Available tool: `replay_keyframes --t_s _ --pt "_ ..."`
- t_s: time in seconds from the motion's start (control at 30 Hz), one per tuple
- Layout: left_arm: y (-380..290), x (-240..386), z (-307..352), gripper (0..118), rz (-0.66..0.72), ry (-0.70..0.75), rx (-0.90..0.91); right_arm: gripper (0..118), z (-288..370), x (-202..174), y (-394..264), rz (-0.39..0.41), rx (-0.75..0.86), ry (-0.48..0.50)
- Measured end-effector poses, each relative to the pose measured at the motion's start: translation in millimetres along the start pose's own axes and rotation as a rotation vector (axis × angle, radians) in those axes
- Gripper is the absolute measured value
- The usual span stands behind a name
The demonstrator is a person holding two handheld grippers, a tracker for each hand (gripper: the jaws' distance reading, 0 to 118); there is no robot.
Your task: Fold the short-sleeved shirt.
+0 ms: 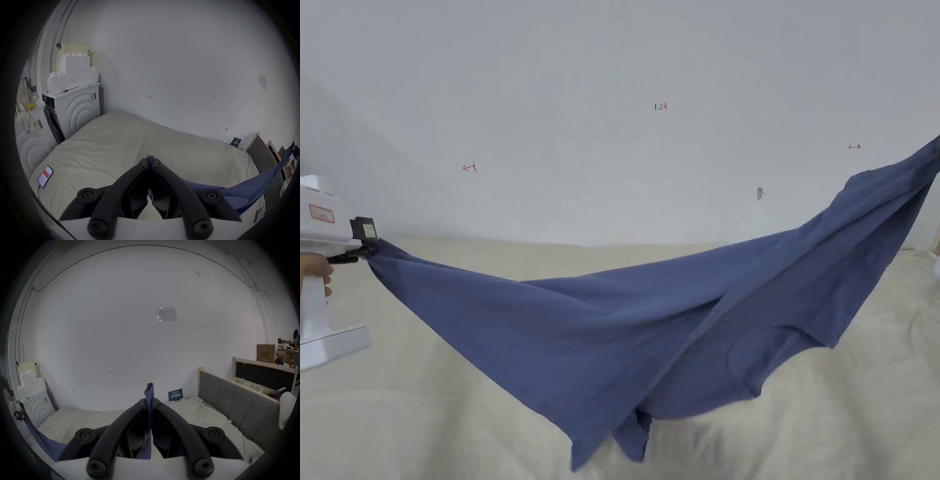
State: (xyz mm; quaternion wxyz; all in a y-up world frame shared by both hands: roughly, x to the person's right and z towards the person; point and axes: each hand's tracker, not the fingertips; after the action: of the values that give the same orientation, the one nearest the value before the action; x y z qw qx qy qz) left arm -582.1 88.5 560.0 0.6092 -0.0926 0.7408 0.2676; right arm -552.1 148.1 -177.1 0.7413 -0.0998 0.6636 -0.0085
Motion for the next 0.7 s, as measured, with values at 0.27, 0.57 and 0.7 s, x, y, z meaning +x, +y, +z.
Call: replay_keyframes --t_s 0.27,0.57,0.7 --pt "-73.9 -27.4 -43.4 0 0.024 0.021 -0.129 2 -23.8 1.5 -97.7 0.001 -0.161 0.002" --pt "-195.9 -63.3 -40.3 0 0.046 0.000 -0.280 2 42.4 18.5 -220.4 -0.026 -0.327 0.013" --pt "-243.0 -77.1 -17.2 0 0.032 -0.008 -0.320 2 84.6 31.2 -259.8 -0.046 -0.390 0.006"
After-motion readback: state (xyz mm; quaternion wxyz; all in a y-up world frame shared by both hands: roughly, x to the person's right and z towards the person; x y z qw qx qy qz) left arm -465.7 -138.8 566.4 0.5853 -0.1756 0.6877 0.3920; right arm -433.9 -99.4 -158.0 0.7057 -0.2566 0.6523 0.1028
